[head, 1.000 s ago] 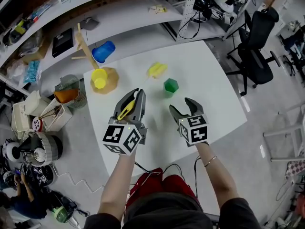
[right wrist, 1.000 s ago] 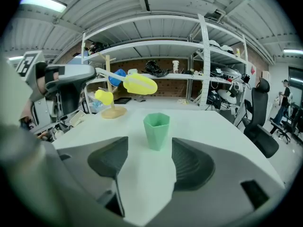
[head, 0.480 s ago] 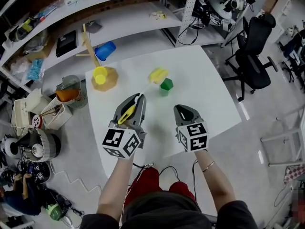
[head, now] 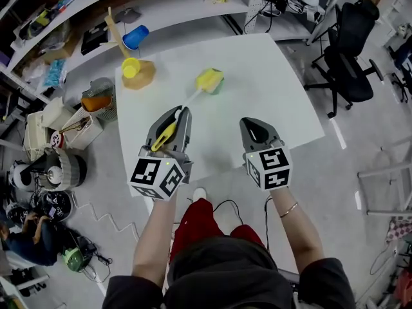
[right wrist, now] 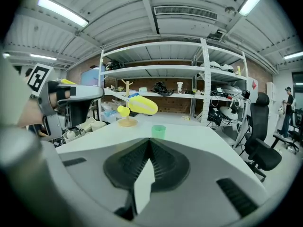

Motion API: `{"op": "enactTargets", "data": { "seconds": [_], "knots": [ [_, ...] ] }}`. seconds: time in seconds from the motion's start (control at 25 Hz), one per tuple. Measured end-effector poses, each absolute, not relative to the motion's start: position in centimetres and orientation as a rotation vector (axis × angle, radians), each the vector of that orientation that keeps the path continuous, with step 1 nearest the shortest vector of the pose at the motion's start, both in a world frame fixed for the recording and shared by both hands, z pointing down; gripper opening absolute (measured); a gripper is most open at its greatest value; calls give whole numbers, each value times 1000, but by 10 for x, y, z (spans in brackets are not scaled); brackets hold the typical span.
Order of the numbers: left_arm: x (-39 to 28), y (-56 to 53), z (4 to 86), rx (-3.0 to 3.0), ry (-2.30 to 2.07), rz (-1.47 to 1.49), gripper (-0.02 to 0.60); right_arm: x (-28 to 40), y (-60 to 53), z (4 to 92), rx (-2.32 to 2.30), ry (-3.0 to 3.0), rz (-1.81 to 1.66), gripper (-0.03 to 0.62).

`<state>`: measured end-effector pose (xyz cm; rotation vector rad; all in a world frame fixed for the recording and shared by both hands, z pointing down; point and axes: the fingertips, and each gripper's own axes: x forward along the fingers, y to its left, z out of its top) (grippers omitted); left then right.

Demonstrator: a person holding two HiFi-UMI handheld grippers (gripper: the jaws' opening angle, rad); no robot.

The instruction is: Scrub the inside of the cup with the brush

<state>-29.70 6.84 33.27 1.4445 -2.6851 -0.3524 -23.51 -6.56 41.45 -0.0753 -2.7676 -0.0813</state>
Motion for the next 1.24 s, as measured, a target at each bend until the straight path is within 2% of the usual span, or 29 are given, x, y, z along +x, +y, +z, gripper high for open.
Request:
{"op": "enactTargets", "data": {
  "seconds": [0.76,0.96,1.24],
  "knots": [
    [-61,75,334,1283,-2824,-253,44,-7,-68,404,-253,-2845,-87,18],
    [-22,79,328,1269,-2848,-185,44,26,-61,395,-282,-2865,-66,18],
    [1,89,312,1288,-2861,-125,44,44,-36,387,-318,-2861,-59,18]
  ]
}}
